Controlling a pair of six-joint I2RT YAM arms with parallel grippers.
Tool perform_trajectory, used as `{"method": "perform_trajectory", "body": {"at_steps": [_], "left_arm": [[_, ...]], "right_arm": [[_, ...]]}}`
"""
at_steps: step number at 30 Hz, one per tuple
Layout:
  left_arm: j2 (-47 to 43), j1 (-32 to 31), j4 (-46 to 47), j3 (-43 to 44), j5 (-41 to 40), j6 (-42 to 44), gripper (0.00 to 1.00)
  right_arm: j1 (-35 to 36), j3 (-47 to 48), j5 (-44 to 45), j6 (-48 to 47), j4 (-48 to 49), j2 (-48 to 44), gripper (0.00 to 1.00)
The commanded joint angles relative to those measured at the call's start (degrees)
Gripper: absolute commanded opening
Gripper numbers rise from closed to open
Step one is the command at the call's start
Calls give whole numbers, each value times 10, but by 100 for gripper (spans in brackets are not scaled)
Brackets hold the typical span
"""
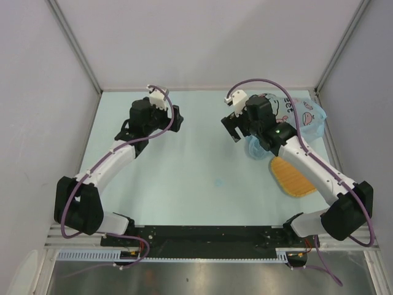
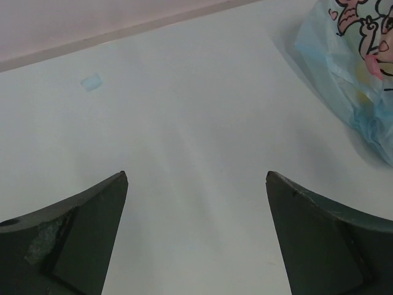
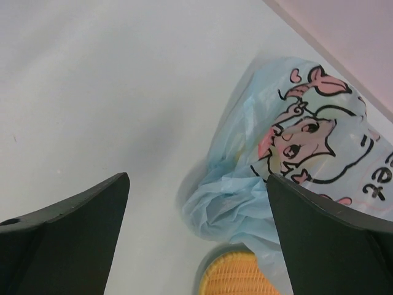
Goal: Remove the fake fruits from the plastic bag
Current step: Adjust the plastic bag at the center of the board.
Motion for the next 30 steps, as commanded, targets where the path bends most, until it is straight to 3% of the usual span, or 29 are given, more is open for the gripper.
{"method": "perform_trajectory", "body": {"at_steps": [1, 6, 15, 19, 24, 30], "left_arm": [[-3, -8, 1, 18, 43, -8, 100], [-2, -9, -5, 31, 62, -7, 100], [-10, -11, -5, 30, 82, -5, 100], [-11, -11, -8, 21, 84, -6, 100], [-4, -11, -4, 16, 90, -18, 100], [3, -16, 1, 16, 101, -31, 99]], "right_arm": [[4, 34, -84, -75, 24, -13, 100], [-40, 143, -118, 16, 6, 30, 96], [-283, 271, -105, 43, -147, 86, 91], [-360, 263, -118, 35, -212, 83, 91], [-443, 200, -100, 15, -214, 68, 92], [-550, 198, -119, 39, -250, 137, 92]]}}
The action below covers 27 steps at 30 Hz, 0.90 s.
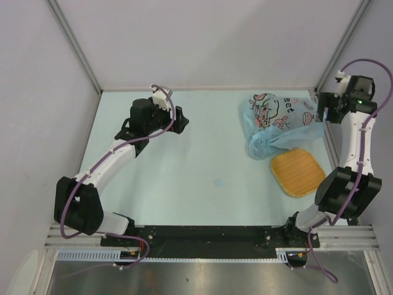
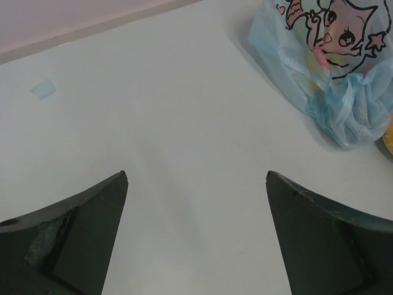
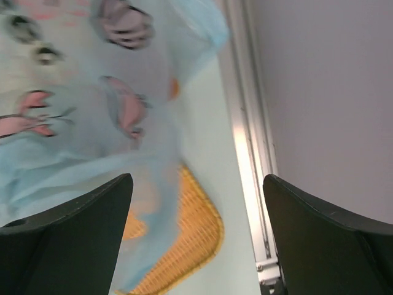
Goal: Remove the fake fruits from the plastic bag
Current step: Adjust the plastic bag at the center of the board.
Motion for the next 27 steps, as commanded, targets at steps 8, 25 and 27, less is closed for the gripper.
{"method": "perform_trajectory", "body": {"at_steps": [8, 25, 27], "left_arm": [[-22, -8, 25, -24, 11, -13, 99], [-52, -3, -4, 11, -12, 2, 99], [-54, 8, -22, 27, -34, 23, 100]], "right_arm": [[-62, 17, -182, 52, -113, 62, 92], [356, 229, -308, 103, -63, 139, 0], [425, 320, -328, 95, -59, 195, 0]]}}
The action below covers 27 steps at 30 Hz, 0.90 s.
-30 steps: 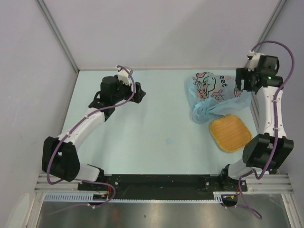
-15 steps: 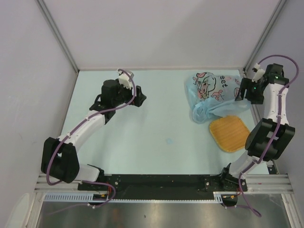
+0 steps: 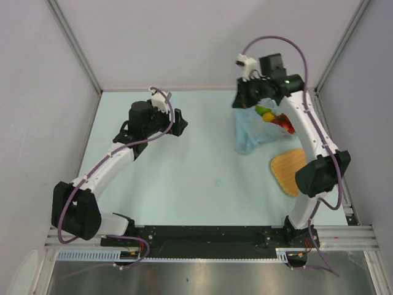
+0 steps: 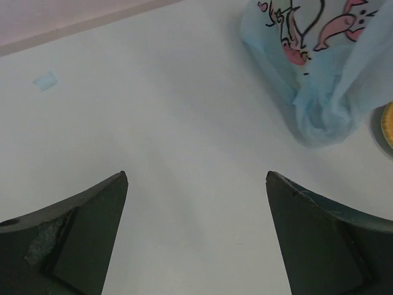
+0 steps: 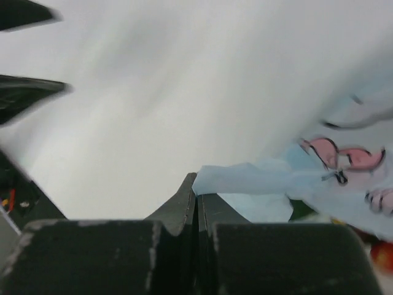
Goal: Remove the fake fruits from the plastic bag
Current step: Adjust the plastic bag at the center of the board.
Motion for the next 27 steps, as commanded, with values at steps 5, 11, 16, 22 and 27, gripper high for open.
{"method": "perform_trajectory", "body": {"at_steps": [5, 11, 16, 22, 27], "left_arm": [[-37, 94, -35, 101, -71, 3, 100], [-63, 129, -39, 88, -36, 38, 100], [-82, 128, -54, 66, 80, 78, 100], [-47, 125, -198, 120, 247, 204, 100], [-37, 73, -158, 84, 273, 163, 100]], "right_arm": [[184, 328, -80, 24, 57, 206, 0], [210, 399, -52, 43, 88, 302, 76], [186, 316, -42, 6, 46, 205, 100], [127, 86, -69, -15, 16, 9, 100], [138, -127, 69, -15, 25, -103, 96]]}}
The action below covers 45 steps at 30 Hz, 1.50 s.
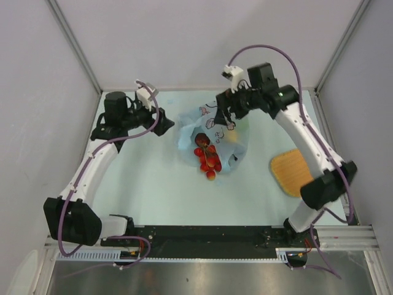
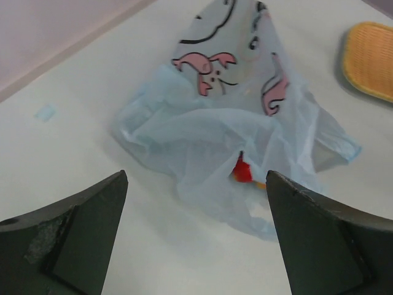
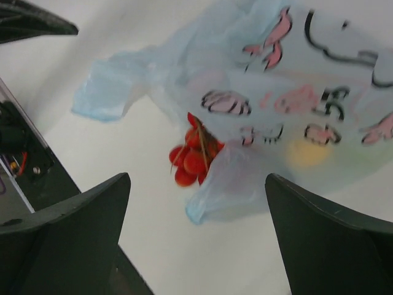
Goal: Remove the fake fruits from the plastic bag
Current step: Adjust the plastic bag at the center of the board.
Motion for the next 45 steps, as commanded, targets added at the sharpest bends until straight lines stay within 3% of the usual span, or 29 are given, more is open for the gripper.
{"method": "perform_trajectory", "body": {"at_steps": [1, 4, 9, 15, 17, 22, 23, 26, 27, 28, 30, 35, 38, 42, 45], "left_arm": [[5, -75, 19, -15, 65, 5, 100], [3, -123, 79, -39, -16, -23, 100], [0, -138, -8, -12, -54, -64, 100], [-97, -138, -27, -88, -59, -74, 100], [-89, -147, -19, -98, -51, -86, 100], [5, -195, -8, -73, -136, -88, 97], [21, -198, -35, -46, -151, -88, 93], [52, -198, -63, -22, -164, -78, 51], [49, -196, -64, -20, -166, -73, 18], [45, -194, -62, -18, -173, -69, 4], [25, -177, -53, -6, -170, -64, 0], [15, -95, -23, 84, -168, -67, 0], [48, -26, 3, 152, -156, -87, 0], [103, 39, 17, 236, -136, -122, 0], [121, 50, 35, 260, -132, -130, 0]], "right_arm": [[26, -143, 89, 2, -10, -86, 93], [34, -219, 100, 28, -16, -113, 90], [34, -255, 85, 52, -57, -108, 87], [38, -313, 70, 107, -21, -64, 89], [37, -313, 71, 122, 9, -42, 89], [40, -291, 73, 138, 44, 14, 84], [42, -289, 70, 138, 46, 18, 82], [47, -287, 79, 129, 52, 22, 54], [41, -285, 80, 125, 54, 19, 31], [35, -279, 72, 123, 54, 16, 17], [13, -231, 58, 119, 40, 3, 0], [-31, -54, 10, 81, 22, 23, 0], [-49, 84, 9, 72, 35, 86, 0], [-68, 348, -15, 135, 37, 210, 0], [-69, 401, -8, 148, 64, 274, 0]]}}
